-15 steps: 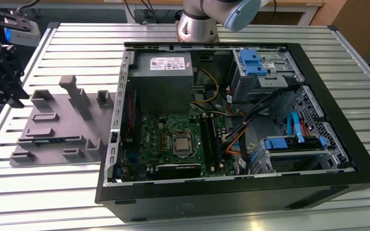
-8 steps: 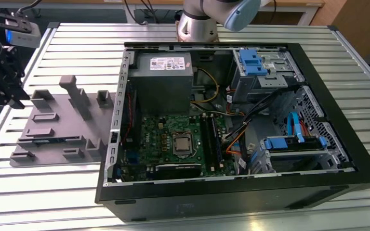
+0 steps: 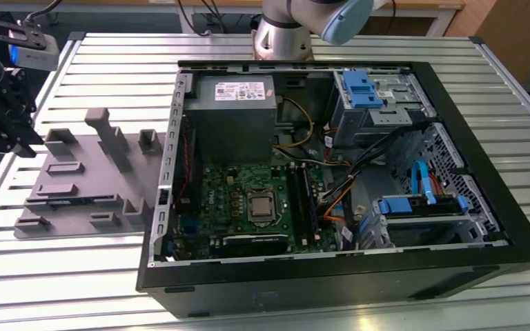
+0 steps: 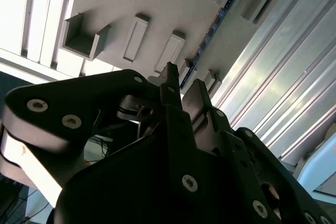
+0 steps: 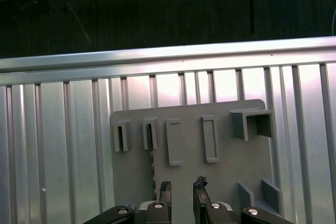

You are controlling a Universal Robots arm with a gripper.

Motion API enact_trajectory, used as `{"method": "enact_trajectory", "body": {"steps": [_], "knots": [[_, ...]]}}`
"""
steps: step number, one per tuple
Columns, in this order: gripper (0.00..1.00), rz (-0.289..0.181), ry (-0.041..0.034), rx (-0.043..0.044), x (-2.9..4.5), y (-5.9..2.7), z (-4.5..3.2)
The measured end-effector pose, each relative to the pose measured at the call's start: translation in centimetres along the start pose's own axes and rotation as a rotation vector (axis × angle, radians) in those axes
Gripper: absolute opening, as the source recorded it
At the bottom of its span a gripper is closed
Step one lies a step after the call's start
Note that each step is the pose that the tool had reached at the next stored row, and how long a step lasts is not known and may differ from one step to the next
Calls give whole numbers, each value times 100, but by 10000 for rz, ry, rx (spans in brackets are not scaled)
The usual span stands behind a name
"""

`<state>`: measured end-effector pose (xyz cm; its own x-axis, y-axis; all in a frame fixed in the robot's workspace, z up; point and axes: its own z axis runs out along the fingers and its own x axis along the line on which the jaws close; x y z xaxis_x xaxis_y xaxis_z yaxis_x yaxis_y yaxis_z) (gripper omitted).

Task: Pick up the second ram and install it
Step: 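Pick up the second ram and move it above second insertion slot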

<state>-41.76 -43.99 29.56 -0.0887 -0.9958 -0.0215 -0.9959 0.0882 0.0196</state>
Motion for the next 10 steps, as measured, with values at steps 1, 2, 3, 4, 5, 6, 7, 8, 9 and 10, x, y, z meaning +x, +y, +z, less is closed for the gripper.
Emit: {"method": "enact_trajectory", "body": {"steps": [1,2,3,4,5,6,7,8,9,10], "knots": [[31,-1,0,0,3,-1,6],[31,-1,0,0,8,-2,16],[31,-1,0,0,12,-2,26],[31,0,1,-1,18,-2,36],[31,0,2,-2,25,-3,47],[31,0,1,-1,32,-4,61],[31,0,1,-1,42,-5,76],[31,-3,0,0,51,-6,94],[31,-11,-1,2,58,-8,114],[31,-20,0,0,62,-8,131]]}}
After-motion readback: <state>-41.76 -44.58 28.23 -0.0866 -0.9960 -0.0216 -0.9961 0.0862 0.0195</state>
